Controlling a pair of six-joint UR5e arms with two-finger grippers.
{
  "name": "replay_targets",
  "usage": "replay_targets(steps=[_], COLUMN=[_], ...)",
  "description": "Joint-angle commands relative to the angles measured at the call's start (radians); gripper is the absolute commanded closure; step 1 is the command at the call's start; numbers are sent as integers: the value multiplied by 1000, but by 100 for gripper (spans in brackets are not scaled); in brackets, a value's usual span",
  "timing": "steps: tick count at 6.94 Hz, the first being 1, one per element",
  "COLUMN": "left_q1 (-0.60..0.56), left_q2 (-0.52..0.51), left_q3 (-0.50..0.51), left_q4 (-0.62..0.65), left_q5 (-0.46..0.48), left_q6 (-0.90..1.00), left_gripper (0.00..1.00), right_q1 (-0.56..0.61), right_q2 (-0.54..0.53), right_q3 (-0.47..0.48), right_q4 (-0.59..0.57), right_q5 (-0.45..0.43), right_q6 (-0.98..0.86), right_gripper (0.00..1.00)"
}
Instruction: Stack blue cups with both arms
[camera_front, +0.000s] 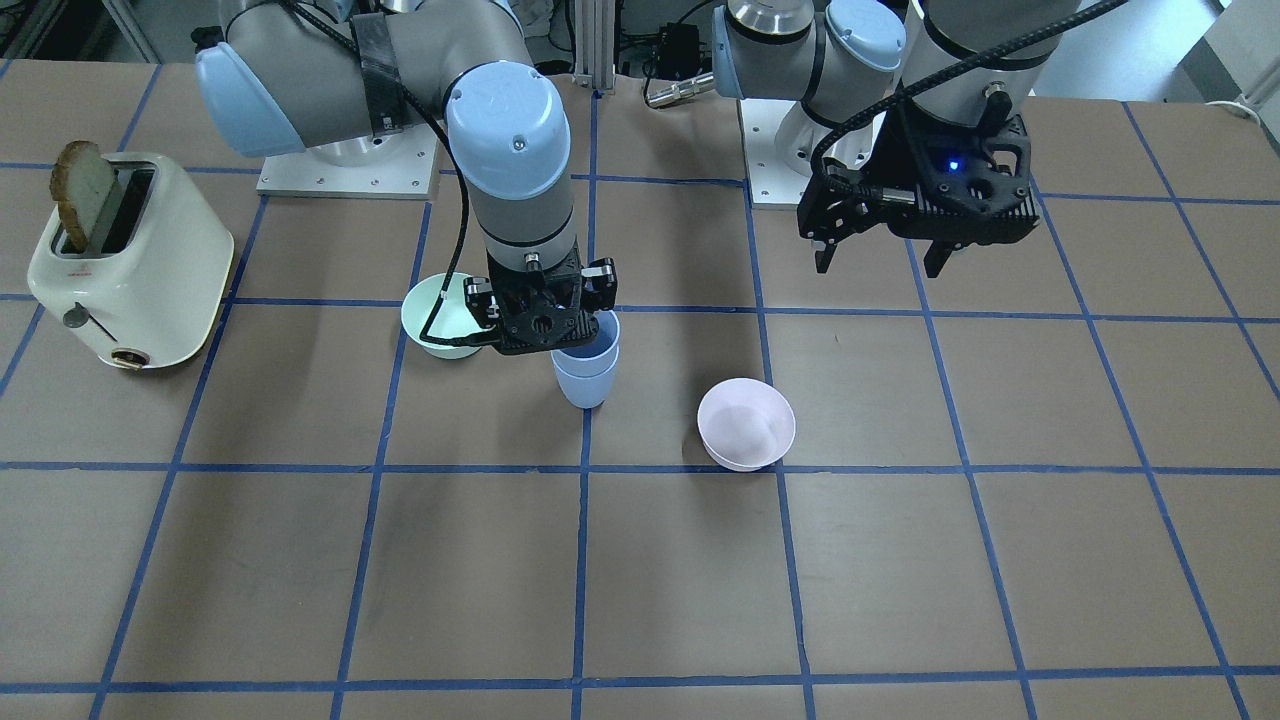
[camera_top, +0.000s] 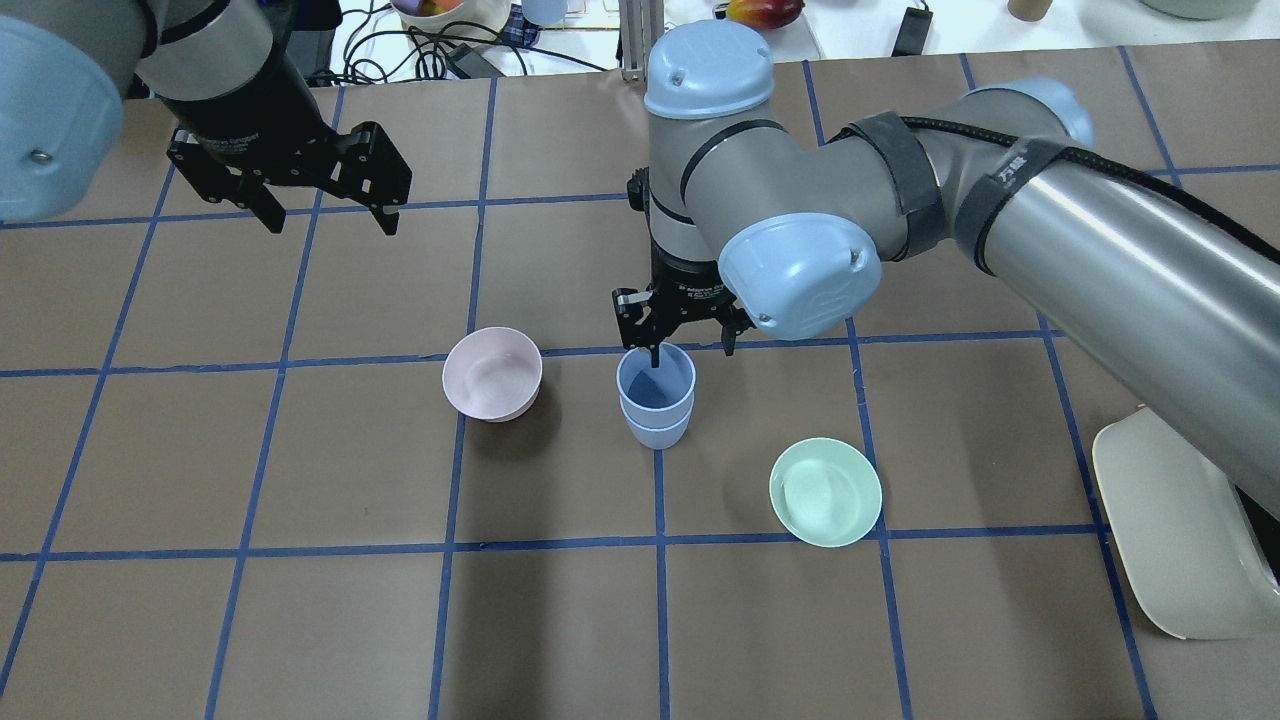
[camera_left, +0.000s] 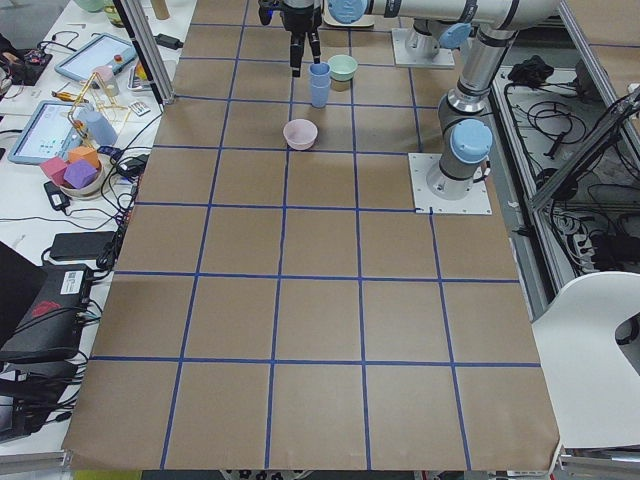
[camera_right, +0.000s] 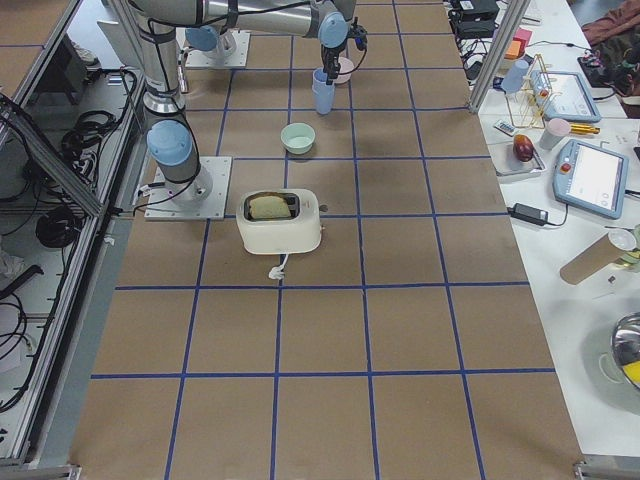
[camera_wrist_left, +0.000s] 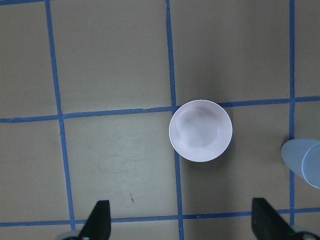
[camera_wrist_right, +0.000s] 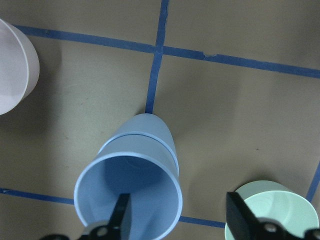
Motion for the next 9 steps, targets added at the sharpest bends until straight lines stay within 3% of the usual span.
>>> replay_targets(steps=[1,4,7,9], left_q1=[0,0,0,0], left_q2=[0,3,8,8], left_q3=[-1,-5,-10,-10], left_q4=[0,0,0,0], left_q5=[0,0,0,0], left_q6=[0,0,0,0], left_gripper=[0,0,0,0], right_q1=[-52,-229,-270,-299], right_q2=[-24,-167,-252,-260], right_q3=[-79,-104,-102,-102], right_q4=[0,188,358,352], right_q5=[-73,-97,-149,-151], right_q6=[-18,-106,-168,-237], right_gripper=[0,0,0,0])
